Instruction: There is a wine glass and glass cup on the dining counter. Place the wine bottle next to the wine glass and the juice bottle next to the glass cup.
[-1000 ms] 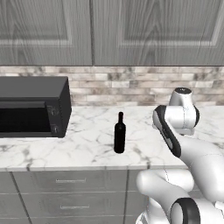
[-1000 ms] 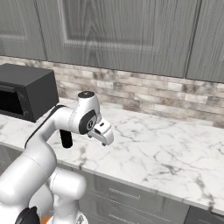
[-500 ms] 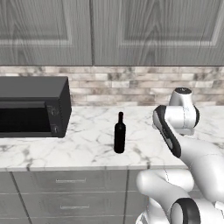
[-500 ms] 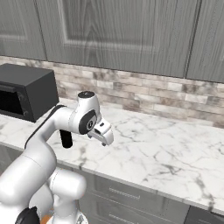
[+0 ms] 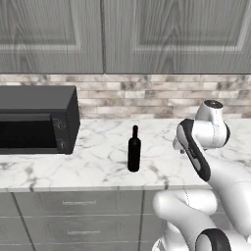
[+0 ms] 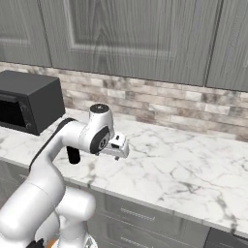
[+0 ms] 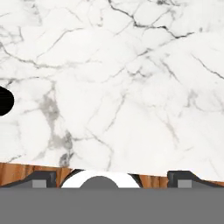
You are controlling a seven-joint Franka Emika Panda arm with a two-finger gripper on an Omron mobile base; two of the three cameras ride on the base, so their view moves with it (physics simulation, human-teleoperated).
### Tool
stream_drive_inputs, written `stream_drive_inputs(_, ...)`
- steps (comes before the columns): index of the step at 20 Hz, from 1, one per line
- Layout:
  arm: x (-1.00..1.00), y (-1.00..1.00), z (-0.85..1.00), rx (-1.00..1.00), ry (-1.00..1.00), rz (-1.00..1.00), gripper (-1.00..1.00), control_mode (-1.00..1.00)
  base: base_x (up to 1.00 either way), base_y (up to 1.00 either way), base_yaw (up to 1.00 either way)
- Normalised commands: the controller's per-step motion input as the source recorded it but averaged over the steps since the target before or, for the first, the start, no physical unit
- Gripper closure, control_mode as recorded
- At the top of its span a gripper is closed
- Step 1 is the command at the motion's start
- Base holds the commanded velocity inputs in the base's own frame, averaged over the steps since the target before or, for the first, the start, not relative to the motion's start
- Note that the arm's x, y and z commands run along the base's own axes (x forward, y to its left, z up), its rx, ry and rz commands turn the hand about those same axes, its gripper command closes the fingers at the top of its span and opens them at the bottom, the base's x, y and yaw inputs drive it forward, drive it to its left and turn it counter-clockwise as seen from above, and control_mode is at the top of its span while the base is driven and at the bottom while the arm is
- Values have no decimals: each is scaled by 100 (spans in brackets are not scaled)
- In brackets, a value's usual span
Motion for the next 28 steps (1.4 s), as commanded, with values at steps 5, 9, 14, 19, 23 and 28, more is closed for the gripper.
stream_drive_inputs(5,0,-1,0,0,0,56,-100,-100,0,0,0)
stream_drive_inputs(9,3,1,0,5,-1,57,-100,-100,0,0,0)
stream_drive_inputs(14,8,2,0,19,-29,56,-100,-100,0,0,0)
stream_drive_inputs(19,17,18,-5,21,-27,40,-100,-100,0,0,0)
stream_drive_inputs(23,10,28,-9,15,-23,28,-100,-100,0,0,0)
stream_drive_inputs(28,27,34,0,11,-18,23,-100,-100,0,0,0)
